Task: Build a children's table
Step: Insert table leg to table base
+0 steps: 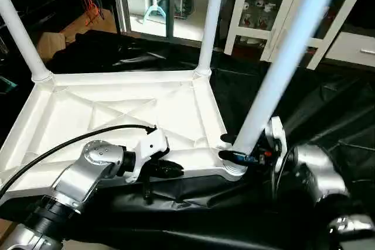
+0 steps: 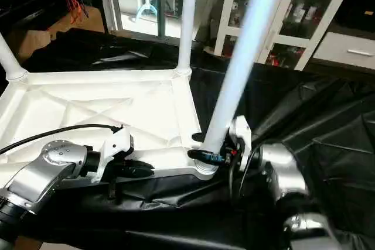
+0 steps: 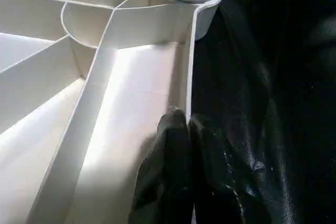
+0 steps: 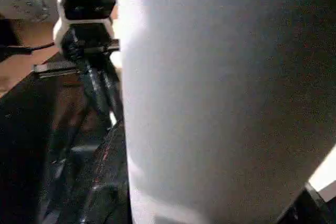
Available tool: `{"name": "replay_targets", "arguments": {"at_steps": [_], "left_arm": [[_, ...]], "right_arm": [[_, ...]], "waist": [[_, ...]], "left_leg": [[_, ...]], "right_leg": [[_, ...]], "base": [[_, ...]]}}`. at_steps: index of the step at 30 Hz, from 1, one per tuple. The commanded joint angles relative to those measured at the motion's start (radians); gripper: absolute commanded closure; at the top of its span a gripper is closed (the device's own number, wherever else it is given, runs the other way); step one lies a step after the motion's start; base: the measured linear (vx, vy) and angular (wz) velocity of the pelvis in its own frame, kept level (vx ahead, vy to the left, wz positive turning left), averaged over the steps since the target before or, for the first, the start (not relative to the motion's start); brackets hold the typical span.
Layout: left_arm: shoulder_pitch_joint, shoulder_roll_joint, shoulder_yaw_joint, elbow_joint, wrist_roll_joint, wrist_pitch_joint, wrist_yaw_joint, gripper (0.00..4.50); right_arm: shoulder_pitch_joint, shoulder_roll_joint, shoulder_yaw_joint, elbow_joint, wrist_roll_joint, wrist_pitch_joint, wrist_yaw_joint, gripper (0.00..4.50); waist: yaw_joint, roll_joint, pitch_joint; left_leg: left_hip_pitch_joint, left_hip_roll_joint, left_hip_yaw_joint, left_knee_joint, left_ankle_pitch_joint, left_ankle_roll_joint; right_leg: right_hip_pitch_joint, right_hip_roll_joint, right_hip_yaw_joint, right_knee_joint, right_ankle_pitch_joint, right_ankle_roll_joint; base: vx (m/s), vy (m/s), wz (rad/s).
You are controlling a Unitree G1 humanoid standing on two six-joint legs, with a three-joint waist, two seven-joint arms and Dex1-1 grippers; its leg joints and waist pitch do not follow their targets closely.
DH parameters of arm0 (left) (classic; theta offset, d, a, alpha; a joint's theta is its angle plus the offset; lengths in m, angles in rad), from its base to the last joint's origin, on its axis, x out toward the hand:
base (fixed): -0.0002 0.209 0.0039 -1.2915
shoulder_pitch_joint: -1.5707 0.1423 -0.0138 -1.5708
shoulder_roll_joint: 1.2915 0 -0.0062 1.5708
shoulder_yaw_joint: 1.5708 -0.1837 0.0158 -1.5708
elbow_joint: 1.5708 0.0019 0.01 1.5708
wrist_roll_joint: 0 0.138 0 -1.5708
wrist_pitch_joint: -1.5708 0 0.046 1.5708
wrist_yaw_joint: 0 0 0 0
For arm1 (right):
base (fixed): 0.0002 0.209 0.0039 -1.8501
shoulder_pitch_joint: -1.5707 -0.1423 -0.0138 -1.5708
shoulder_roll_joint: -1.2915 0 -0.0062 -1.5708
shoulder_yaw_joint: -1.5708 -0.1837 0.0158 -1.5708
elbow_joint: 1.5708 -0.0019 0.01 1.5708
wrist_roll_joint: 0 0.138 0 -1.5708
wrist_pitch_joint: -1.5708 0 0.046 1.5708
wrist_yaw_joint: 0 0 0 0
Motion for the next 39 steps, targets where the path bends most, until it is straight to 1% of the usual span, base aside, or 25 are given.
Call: {"name": "replay_targets", "arguments": {"at_steps": [1,4,6,7,8,9,11,17,19,21,23,25,26,27,28,29,31,32,33,34,35,36,37,38,39], "left_arm": [[-0.01,0.033,0.054,0.036,0.029,0.015,0.066,4.5],[-0.01,0.03,0.057,0.035,0.027,0.016,0.07,4.5],[-0.011,0.027,0.058,0.034,0.026,0.018,0.072,4.5],[-0.012,0.026,0.058,0.034,0.025,0.019,0.072,4.5],[-0.011,0.025,0.057,0.032,0.024,0.021,0.071,4.5],[-0.013,0.023,0.056,0.033,0.024,0.022,0.069,4.5],[-0.014,0.023,0.054,0.033,0.024,0.023,0.066,4.5],[-0.019,0.019,0.052,0.039,0.029,0.03,0.078,4.5],[-0.011,-0.006,0.059,0.029,0.024,0.075,0.117,4.5],[-0.006,-0.037,0.065,0.022,0.019,0.114,0.158,4.5],[-0.006,-0.081,0.069,0.016,0.021,0.166,0.217,4.5],[-0.012,-0.14,0.078,0.026,0.024,0.214,0.29,4.5],[-0.022,-0.198,0.1,0.047,0.028,0.262,0.373,4.5],[-0.036,-0.269,0.132,0.082,0.038,0.297,0.485,4.5],[-0.053,-0.334,0.158,0.122,0.049,0.307,0.587,4.5],[-0.07,-0.404,0.181,0.168,0.057,0.28,0.692,4.5],[-0.099,-0.532,0.212,0.241,0.049,0.218,0.842,4.5],[-0.11,-0.577,0.221,0.266,0.042,0.194,0.885,4.5],[-0.113,-0.586,0.219,0.273,0.044,0.187,0.893,4.5],[-0.121,-0.606,0.217,0.287,0.048,0.172,0.911,4.5],[-0.134,-0.636,0.217,0.298,0.055,0.167,0.926,4.5],[-0.137,-0.642,0.216,0.3,0.057,0.167,0.928,4.5],[-0.141,-0.644,0.213,0.296,0.063,0.173,0.921,4.5],[-0.142,-0.647,0.219,0.286,0.075,0.195,0.911,4.5],[-0.141,-0.646,0.222,0.282,0.078,0.202,0.907,4.5]], "right_arm": [[0.11,-0.016,0.035,0.136,-0.133,-0.051,-0.087,2.55],[0.129,0.003,0.014,0.138,-0.111,-0.088,-0.109,2.55],[0.148,0.011,0.012,0.129,-0.103,-0.101,-0.108,2.55],[0.156,0.013,0.015,0.125,-0.102,-0.105,-0.105,2.55],[0.163,0.014,0.019,0.122,-0.103,-0.105,-0.102,2.55],[0.166,0.015,0.023,0.125,-0.107,-0.109,-0.095,2.55],[0.164,0.013,0.028,0.132,-0.114,-0.114,-0.089,2.55],[0.151,0.014,0.027,0.151,-0.129,-0.127,-0.103,2.55],[0.139,0.028,0.018,0.167,-0.146,-0.119,-0.206,2.55],[0.124,0.045,0.004,0.186,-0.164,-0.1,-0.348,2.54],[0.107,0.068,-0.011,0.2,-0.179,-0.059,-0.497,2.54],[0.09,0.09,-0.014,0.212,-0.2,-0.025,-0.631,2.53],[0.079,0.108,-0.015,0.219,-0.216,0.005,-0.727,2.52],[0.066,0.129,-0.013,0.226,-0.242,0.03,-0.851,2.52],[0.051,0.153,-0.017,0.236,-0.249,0.062,-0.948,2.51],[0.033,0.189,-0.034,0.253,-0.24,0.096,-1.066,2.51],[-0.004,0.26,-0.059,0.278,-0.216,0.142,-1.235,2.51],[-0.015,0.285,-0.067,0.279,-0.205,0.15,-1.267,2.51],[-0.018,0.291,-0.066,0.279,-0.206,0.151,-1.272,2.51],[-0.025,0.305,-0.065,0.277,-0.209,0.152,-1.284,2.52],[-0.032,0.322,-0.057,0.265,-0.223,0.149,-1.285,2.52],[-0.034,0.326,-0.054,0.262,-0.228,0.148,-1.284,2.53],[-0.035,0.328,-0.05,0.257,-0.236,0.147,-1.283,2.53],[-0.036,0.329,-0.048,0.255,-0.243,0.153,-1.291,2.54],[-0.037,0.329,-0.05,0.256,-0.243,0.157,-1.292,2.54]], "waist": [[-0.001,0.014,-0.02],[-0.003,0.018,-0.015],[-0.003,0.026,-0.01],[-0.005,0.023,-0.013],[-0.005,0.021,-0.015],[-0.005,0.024,-0.016],[-0.005,0.023,-0.016],[-0.006,0.024,-0.015],[-0.006,0.023,-0.014],[-0.009,0.02,-0.009],[-0.011,0.023,0.001],[-0.016,0.024,0.008],[-0.019,0.027,0.012],[-0.022,0.023,0.018],[-0.022,0.022,0.018],[-0.021,0.015,0.015],[-0.018,0.019,0.011],[-0.019,0.015,0.008],[-0.016,0.016,0.008],[-0.028,0.019,0.005],[-0.044,0.021,0.002],[-0.05,0.018,-0.001],[-0.051,0.016,-0.007],[-0.061,0.014,-0.007],[-0.064,0.013,-0.007]], "left_leg": [[0.015,0.069,-0.021,-0.06,-0.002,0.118],[0.019,0.073,-0.02,-0.068,-0.07,0.089],[0.025,0.076,-0.021,-0.077,-0.128,0.055],[0.026,0.075,-0.022,-0.078,-0.142,0.036],[0.025,0.072,-0.021,-0.075,-0.127,0.036],[0.023,0.07,-0.021,-0.075,-0.108,0.04],[0.022,0.069,-0.022,-0.074,-0.093,0.048],[0.024,0.071,-0.023,-0.076,-0.102,0.049],[0.023,0.071,-0.023,-0.076,-0.106,0.048],[0.025,0.072,-0.022,-0.082,-0.139,0.033],[0.031,0.073,-0.023,-0.094,-0.244,-0.012],[0.035,0.07,-0.026,-0.098,-0.332,-0.049],[0.036,0.071,-0.027,-0.102,-0.36,-0.06],[0.047,0.069,-0.029,-0.103,-0.431,-0.084],[0.055,0.063,-0.031,-0.098,-0.46,-0.095],[0.056,0.06,-0.034,-0.096,-0.457,-0.087],[0.054,0.061,-0.038,-0.098,-0.443,-0.091],[0.05,0.058,-0.03,-0.092,-0.452,-0.073],[0.05,0.055,-0.033,-0.092,-0.448,-0.065],[0.025,0.055,-0.04,-0.1,-0.411,-0.048],[-0.001,0.055,-0.051,-0.109,-0.378,-0.055],[-0.007,0.055,-0.055,-0.109,-0.355,-0.055],[-0.005,0.055,-0.056,-0.104,-0.3,-0.043],[-0.002,0.056,-0.052,-0.099,-0.276,-0.024],[-0.001,0.055,-0.05,-0.097,-0.267,-0.016]], "right_leg": [[0.027,-0.089,0.04,-0.048,0.325,-0.282],[0.023,-0.089,0.042,-0.056,0.228,-0.288],[0.022,-0.089,0.041,-0.063,0.162,-0.287],[0.026,-0.088,0.042,-0.064,0.153,-0.283],[0.029,-0.088,0.044,-0.063,0.182,-0.281],[0.03,-0.087,0.044,-0.062,0.214,-0.278],[0.031,-0.087,0.043,-0.06,0.241,-0.276],[0.03,-0.086,0.042,-0.061,0.24,-0.275],[0.03,-0.087,0.043,-0.061,0.232,-0.276],[0.026,-0.088,0.043,-0.067,0.178,-0.276],[0.017,-0.088,0.045,-0.08,-0.005,-0.265],[0.011,-0.089,0.049,-0.091,-0.147,-0.248],[0.008,-0.087,0.05,-0.093,-0.185,-0.239],[-0.004,-0.087,0.049,-0.104,-0.292,-0.217],[-0.011,-0.091,0.054,-0.112,-0.372,-0.191],[-0.013,-0.092,0.056,-0.119,-0.417,-0.167],[-0.014,-0.09,0.057,-0.116,-0.379,-0.156],[-0.013,-0.083,0.061,-0.114,-0.326,-0.157],[-0.016,-0.087,0.062,-0.118,-0.319,-0.151],[-0.002,-0.094,0.062,-0.116,-0.308,-0.144],[0.016,-0.091,0.049,-0.112,-0.293,-0.122],[0.022,-0.091,0.046,-0.109,-0.259,-0.116],[0.024,-0.088,0.044,-0.103,-0.146,-0.12],[0.021,-0.089,0.046,-0.1,-0.069,-0.146],[0.022,-0.089,0.046,-0.099,-0.048,-0.159]], "base": [[0.0,0.0,0.0],[0.0,0.0,0.0],[0.0,0.0,0.0],[0.0,0.0,0.0],[0.0,0.0,0.0],[0.0,0.0,0.0],[0.0,0.0,0.0],[0.0,0.0,0.0],[0.0,0.0,0.0],[0.0,0.0,0.0],[-0.027,0.0,0.0],[-0.027,0.0,0.0],[0.0,0.0,0.0],[0.0,0.0,0.0],[0.0,0.0,0.0],[0.0,0.0,0.0],[0.0,0.0,0.0],[0.0,0.0,0.0],[0.0,0.0,0.0],[0.0,0.0,0.0],[0.018,-0.026,-0.22],[0.018,-0.026,-0.22],[0.059,-0.023,-0.19],[0.057,-0.025,-0.05],[0.057,-0.025,-0.05]]}}
